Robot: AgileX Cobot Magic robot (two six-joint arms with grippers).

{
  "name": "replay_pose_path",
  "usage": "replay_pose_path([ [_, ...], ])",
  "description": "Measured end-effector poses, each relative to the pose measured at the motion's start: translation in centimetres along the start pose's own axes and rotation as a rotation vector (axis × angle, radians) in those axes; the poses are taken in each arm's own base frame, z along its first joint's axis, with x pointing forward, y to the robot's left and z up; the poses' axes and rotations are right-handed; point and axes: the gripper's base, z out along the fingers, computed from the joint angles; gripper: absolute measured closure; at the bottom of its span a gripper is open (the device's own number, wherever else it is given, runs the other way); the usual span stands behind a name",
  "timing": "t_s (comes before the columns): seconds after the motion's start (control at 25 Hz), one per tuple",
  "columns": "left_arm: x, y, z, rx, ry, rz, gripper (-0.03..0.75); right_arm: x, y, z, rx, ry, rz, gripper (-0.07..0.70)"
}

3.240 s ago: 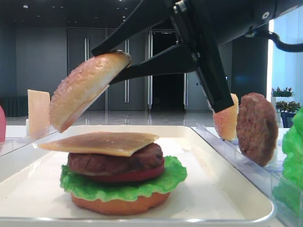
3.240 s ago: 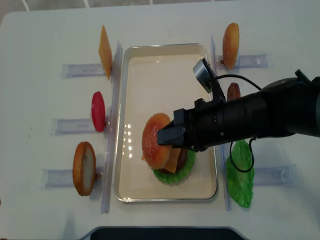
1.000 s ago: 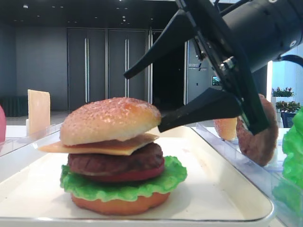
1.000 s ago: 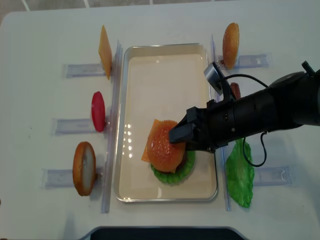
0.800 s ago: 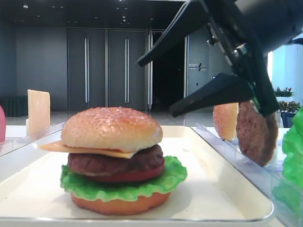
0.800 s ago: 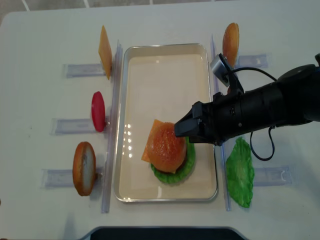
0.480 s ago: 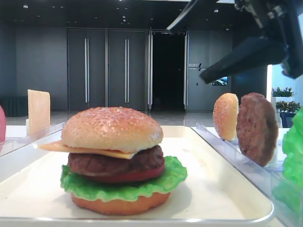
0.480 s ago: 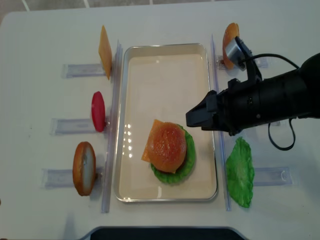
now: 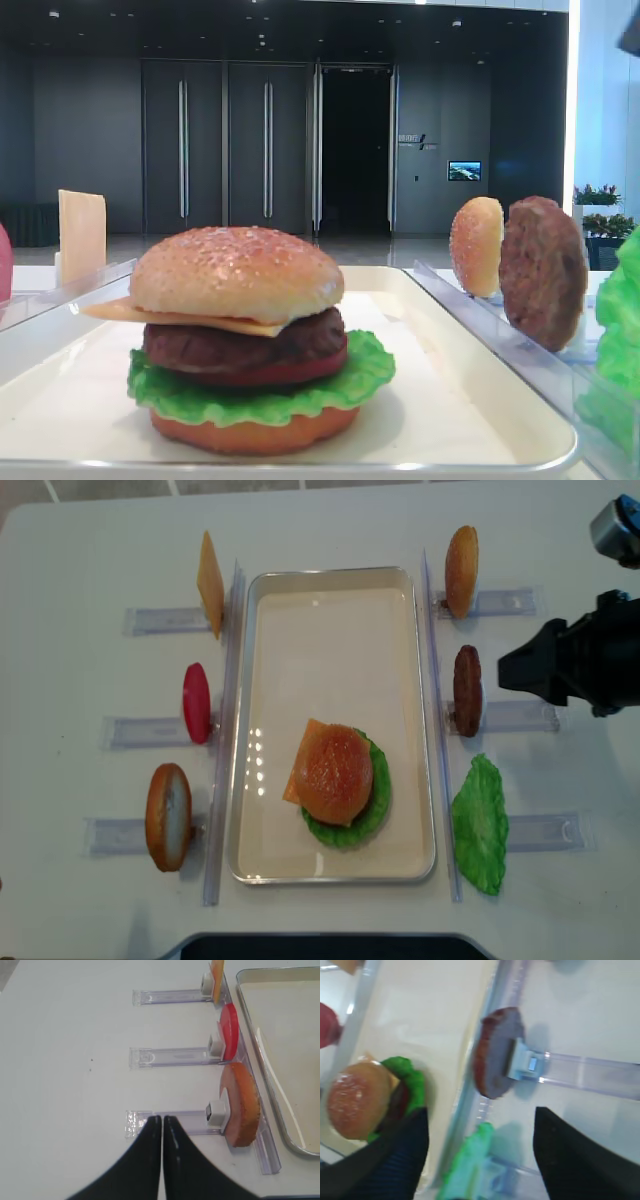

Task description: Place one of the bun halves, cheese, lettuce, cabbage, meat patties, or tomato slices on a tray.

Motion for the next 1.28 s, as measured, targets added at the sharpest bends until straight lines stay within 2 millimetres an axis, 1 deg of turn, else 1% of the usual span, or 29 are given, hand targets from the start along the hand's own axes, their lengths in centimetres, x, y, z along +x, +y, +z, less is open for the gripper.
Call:
replay_pose_path([
  [0.16,0.0,0.0,0.0,0.0,0.0,0.0,0.716,1.0,-1.9,-2.4,0.204,0.029,-0.002,0.171],
  [0.36,0.0,0.0,0.0,0.0,0.0,0.0,0.716,2.5,-2.7,-4.5,0.425,0.094,0.011,0.171],
  [0.56,0.0,0.0,0.0,0.0,0.0,0.0,0.716,3.3,-2.0,-6.3,0.491,0.059,0.001,0.171],
  [0.68,0.0,0.0,0.0,0.0,0.0,0.0,0.716,4.3,-1.3,-7.6,0.527,0.036,-0.002,0.171],
  [0.8,0.0,0.0,0.0,0.0,0.0,0.0,0.716,6.3,0.0,-9.5,0.57,-0.02,-0.018,0.171],
  [0.88,0.0,0.0,0.0,0.0,0.0,0.0,0.716,7.8,0.4,-10.2,0.587,-0.023,-0.008,0.171],
  [1.04,0.0,0.0,0.0,0.0,0.0,0.0,0.716,10.9,1.2,-10.8,0.592,-0.035,0.026,0.171],
  [1.28,0.0,0.0,0.0,0.0,0.0,0.0,0.716,14.3,1.6,-10.9,0.595,-0.12,-0.011,0.171],
])
